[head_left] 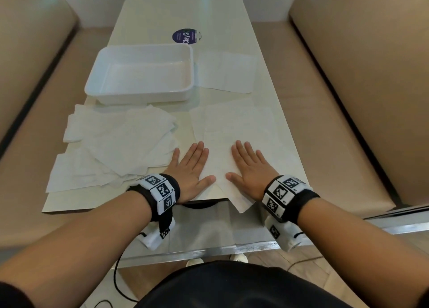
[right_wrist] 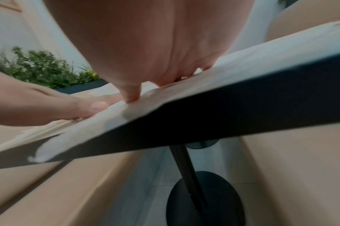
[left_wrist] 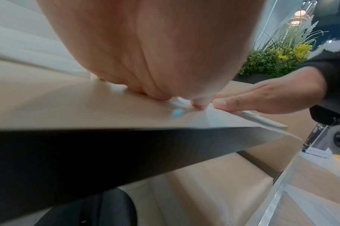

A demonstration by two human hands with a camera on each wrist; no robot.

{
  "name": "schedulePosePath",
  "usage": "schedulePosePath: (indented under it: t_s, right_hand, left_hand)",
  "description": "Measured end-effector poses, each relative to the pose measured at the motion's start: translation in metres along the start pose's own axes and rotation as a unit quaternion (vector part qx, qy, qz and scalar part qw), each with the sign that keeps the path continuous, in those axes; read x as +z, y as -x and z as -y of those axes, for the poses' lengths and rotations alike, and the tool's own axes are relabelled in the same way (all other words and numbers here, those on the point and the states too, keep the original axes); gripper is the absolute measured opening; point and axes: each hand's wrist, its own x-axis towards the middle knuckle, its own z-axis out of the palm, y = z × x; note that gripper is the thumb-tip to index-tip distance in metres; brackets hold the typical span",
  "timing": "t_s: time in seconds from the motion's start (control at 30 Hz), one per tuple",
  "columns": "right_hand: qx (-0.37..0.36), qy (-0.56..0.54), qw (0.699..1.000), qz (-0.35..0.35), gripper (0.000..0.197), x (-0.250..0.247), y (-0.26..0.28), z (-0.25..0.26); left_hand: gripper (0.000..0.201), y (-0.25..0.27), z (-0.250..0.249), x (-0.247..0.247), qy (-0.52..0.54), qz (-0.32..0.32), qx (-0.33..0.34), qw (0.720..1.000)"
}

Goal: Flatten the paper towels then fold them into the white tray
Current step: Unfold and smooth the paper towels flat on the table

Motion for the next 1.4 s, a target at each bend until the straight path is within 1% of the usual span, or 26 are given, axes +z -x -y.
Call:
schedulePosePath:
  t_s: [0.07, 0.17, 0.23, 0.3, 0.4, 0.47, 0.5, 0.6, 0.77, 0.83, 0.9, 0.97, 1.03, 1.1, 1.23, 1.3, 1.37, 1.4]
  right_hand:
    - [0.019, -0.002, 1.000, -0.002, 0.078, 0.001, 0.005, -0.010]
    - [0.044, 0.007, 0.999, -0.004, 0.083, 0.001, 0.011, -0.018]
    - [0.055, 0.011, 0.998, -0.003, 0.087, 0.000, 0.013, -0.021]
    - [0.071, 0.009, 0.997, -0.001, 0.094, -0.003, 0.013, -0.025]
    - [0.095, 0.008, 0.995, 0.002, 0.103, -0.006, 0.012, -0.032]
    - [0.103, 0.013, 0.995, 0.005, 0.107, -0.007, 0.012, -0.036]
    - [0.105, 0.014, 0.994, 0.004, 0.108, -0.007, 0.012, -0.037]
    - [0.102, 0.011, 0.995, 0.000, 0.111, -0.009, 0.012, -0.039]
    - [0.102, -0.001, 0.995, 0.000, 0.110, -0.008, 0.011, -0.037]
    - [0.101, -0.002, 0.995, -0.001, 0.110, -0.008, 0.011, -0.037]
    - [0.099, -0.003, 0.995, -0.003, 0.110, -0.009, 0.012, -0.038]
    - [0.096, -0.004, 0.995, -0.005, 0.110, -0.010, 0.013, -0.038]
    - [0.096, -0.005, 0.995, -0.008, 0.110, -0.009, 0.013, -0.039]
    - [0.097, -0.007, 0.995, -0.013, 0.110, -0.008, 0.013, -0.039]
    - [0.096, -0.010, 0.995, -0.019, 0.110, -0.009, 0.012, -0.038]
    - [0.096, -0.013, 0.995, -0.026, 0.111, -0.011, 0.012, -0.038]
    - [0.099, -0.012, 0.994, -0.034, 0.112, -0.012, 0.013, -0.037]
    - [0.099, -0.011, 0.994, -0.040, 0.112, -0.013, 0.013, -0.037]
  left_hand:
    - [0.081, 0.000, 0.001, 0.000, 0.003, 0.001, 0.002, 1.000]
    - [0.095, -0.003, 0.002, 0.001, 0.008, 0.005, 0.006, 1.000]
    - [0.098, -0.003, 0.002, 0.002, 0.007, 0.002, 0.007, 1.000]
    - [0.094, -0.002, 0.003, 0.002, 0.005, -0.003, 0.006, 1.000]
    - [0.084, -0.002, 0.002, 0.001, 0.009, -0.003, 0.004, 1.000]
    - [0.090, -0.001, 0.002, -0.002, 0.007, -0.003, 0.000, 1.000]
    - [0.090, 0.000, 0.002, -0.005, 0.005, -0.005, -0.002, 1.000]
    - [0.082, 0.002, 0.000, -0.016, 0.011, -0.026, -0.007, 1.000]
    - [0.088, -0.005, -0.010, -0.037, 0.006, -0.062, -0.023, 0.998]
    - [0.080, -0.011, -0.016, -0.041, 0.035, -0.094, -0.043, 0.994]
    - [0.065, -0.015, -0.019, -0.046, 0.062, -0.143, -0.068, 0.985]
    - [0.052, -0.017, -0.019, -0.049, 0.048, -0.168, -0.086, 0.981]
    - [0.047, -0.020, -0.017, -0.052, 0.038, -0.162, -0.109, 0.980]
    - [0.045, -0.022, -0.015, -0.054, 0.041, -0.142, -0.133, 0.980]
    - [0.046, -0.027, -0.013, -0.054, 0.019, -0.112, -0.138, 0.984]
    - [0.034, -0.029, -0.013, -0.056, 0.044, -0.110, -0.128, 0.985]
    - [0.019, -0.029, -0.015, -0.058, 0.099, -0.125, -0.107, 0.981]
    - [0.015, -0.029, -0.016, -0.059, 0.122, -0.135, -0.095, 0.979]
